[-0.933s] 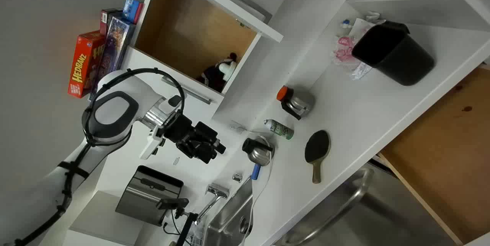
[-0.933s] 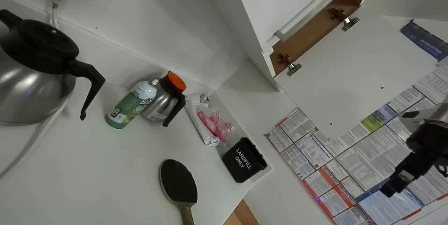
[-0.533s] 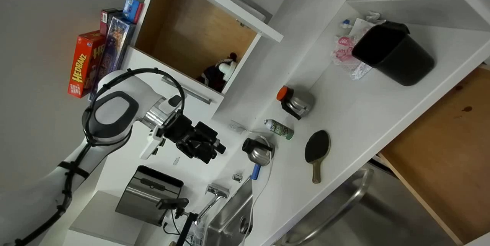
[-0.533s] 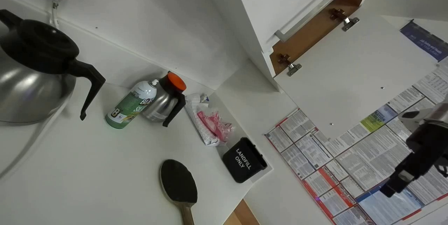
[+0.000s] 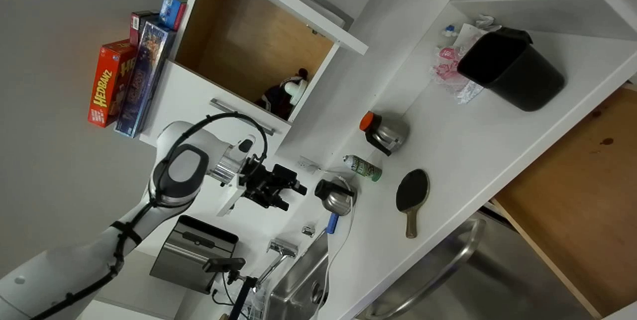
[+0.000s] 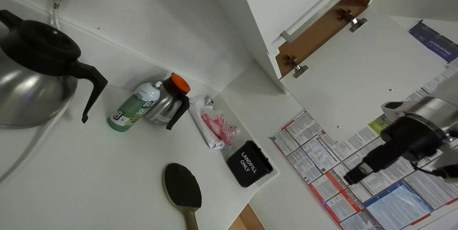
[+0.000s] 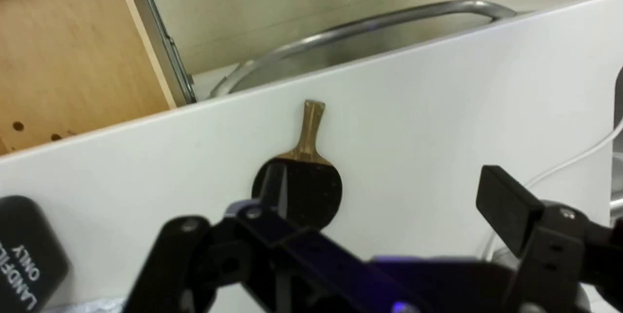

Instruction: Put the spray can in the open upper cabinet

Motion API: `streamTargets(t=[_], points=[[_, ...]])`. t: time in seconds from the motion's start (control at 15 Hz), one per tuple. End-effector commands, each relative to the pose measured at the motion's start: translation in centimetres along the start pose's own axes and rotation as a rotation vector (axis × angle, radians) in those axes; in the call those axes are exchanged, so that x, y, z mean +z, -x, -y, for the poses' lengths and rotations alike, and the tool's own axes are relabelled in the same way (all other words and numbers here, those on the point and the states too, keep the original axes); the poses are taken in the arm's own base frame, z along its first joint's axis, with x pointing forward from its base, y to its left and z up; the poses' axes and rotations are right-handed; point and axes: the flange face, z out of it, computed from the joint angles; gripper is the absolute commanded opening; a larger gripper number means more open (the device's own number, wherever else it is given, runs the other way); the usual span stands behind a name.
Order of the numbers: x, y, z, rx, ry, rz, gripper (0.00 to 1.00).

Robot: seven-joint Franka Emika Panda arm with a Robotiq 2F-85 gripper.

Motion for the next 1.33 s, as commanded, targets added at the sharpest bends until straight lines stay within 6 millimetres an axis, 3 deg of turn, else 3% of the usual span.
streamTargets(t=[0.0, 0.4, 0.93, 1.27], points=[[3.8, -2.9, 3.4, -0.020, -0.057, -0.149, 1.00], [9.7, -7.1, 9.4, -0.079, -0.087, -0.307, 1.00], [10.6, -7.2, 9.7, -0.100, -0.074, -0.269, 1.00], [14.5, -9.9, 10.1, -0.096, -0.036, -0.438, 1.00]])
